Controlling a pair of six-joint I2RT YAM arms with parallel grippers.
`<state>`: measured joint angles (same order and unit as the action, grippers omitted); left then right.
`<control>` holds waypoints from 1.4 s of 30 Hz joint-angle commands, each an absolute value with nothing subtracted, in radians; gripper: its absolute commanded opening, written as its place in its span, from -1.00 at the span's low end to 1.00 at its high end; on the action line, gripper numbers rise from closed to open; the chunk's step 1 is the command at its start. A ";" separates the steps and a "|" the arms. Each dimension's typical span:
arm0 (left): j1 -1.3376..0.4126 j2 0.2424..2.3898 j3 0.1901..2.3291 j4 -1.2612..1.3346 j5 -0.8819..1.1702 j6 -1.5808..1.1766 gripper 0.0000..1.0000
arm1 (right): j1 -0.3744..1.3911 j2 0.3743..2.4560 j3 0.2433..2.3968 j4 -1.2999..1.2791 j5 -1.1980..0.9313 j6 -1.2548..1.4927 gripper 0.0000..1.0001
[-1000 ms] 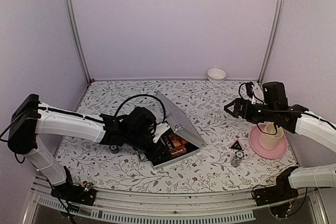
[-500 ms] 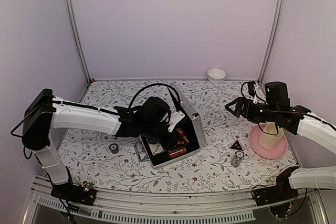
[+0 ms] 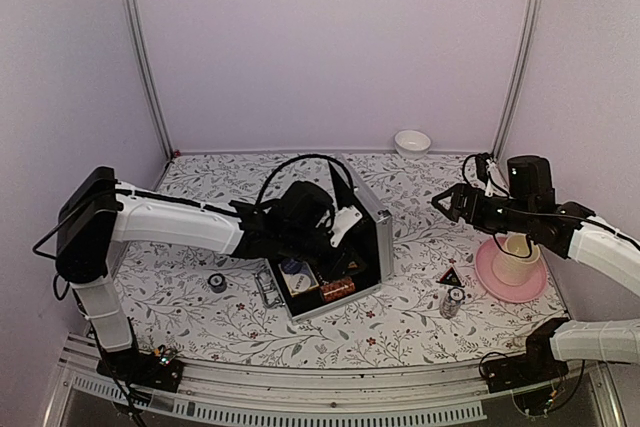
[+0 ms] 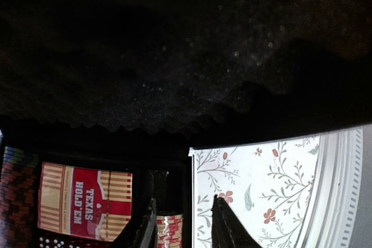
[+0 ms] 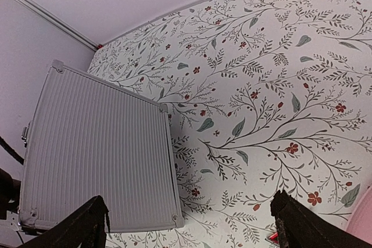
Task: Pack up texas hold em set
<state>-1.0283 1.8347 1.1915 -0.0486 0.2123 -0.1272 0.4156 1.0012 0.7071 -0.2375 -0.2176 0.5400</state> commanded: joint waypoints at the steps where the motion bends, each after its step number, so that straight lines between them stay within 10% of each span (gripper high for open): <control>1: -1.000 1.787 1.168 -0.017 0.197 -0.110 -0.33 | 0.410 0.999 0.700 -0.221 -0.200 0.549 1.00; 42: -0.978 1.633 0.981 -0.097 0.198 -0.124 -0.40 | 0.411 0.990 0.688 -0.204 -0.175 0.557 0.93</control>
